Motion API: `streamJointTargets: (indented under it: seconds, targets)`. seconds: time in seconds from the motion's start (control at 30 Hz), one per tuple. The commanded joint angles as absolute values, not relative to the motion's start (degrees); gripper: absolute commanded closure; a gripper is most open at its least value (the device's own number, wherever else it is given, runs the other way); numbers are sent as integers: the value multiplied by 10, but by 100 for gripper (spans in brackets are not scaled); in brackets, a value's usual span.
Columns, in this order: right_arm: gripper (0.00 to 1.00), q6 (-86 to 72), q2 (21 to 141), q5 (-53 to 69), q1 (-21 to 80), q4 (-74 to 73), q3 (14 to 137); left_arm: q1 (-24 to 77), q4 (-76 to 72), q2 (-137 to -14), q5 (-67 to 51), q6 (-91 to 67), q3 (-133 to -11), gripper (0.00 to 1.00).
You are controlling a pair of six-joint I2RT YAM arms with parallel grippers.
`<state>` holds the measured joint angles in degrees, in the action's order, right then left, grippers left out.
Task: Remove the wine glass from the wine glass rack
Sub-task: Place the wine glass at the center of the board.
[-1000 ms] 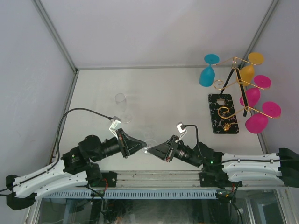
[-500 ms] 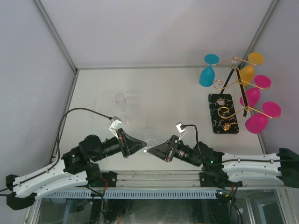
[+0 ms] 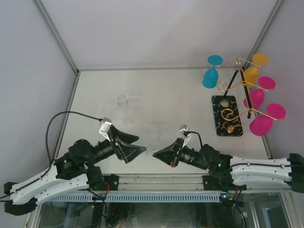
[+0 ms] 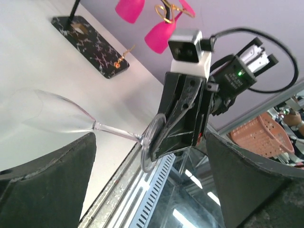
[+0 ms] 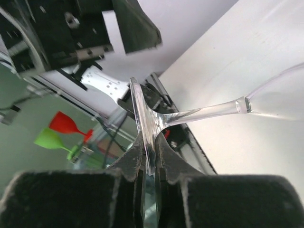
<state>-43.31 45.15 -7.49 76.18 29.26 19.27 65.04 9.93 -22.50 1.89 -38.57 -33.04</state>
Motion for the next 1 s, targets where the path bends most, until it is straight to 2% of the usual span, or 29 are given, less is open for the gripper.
streamJointTargets:
  seconds: [0.0,0.1,0.3,0.53,0.8,0.97]
  targets:
    - [100,-289,428,-69,766,244,223,653,126,-202,80,-356,-386,0]
    - [100,-189,422,-98,787,202,224,652,172,-201,126,-361,-410,0]
    - [100,117,426,-122,837,143,234,651,274,-251,192,-358,-473,0]
    - [100,241,444,-167,872,101,234,629,335,-252,294,-382,-505,0]
    - [100,351,486,-227,922,93,225,482,326,-249,153,-404,-492,0]
    - [100,383,510,-249,932,108,225,426,305,-254,81,-403,-500,0]
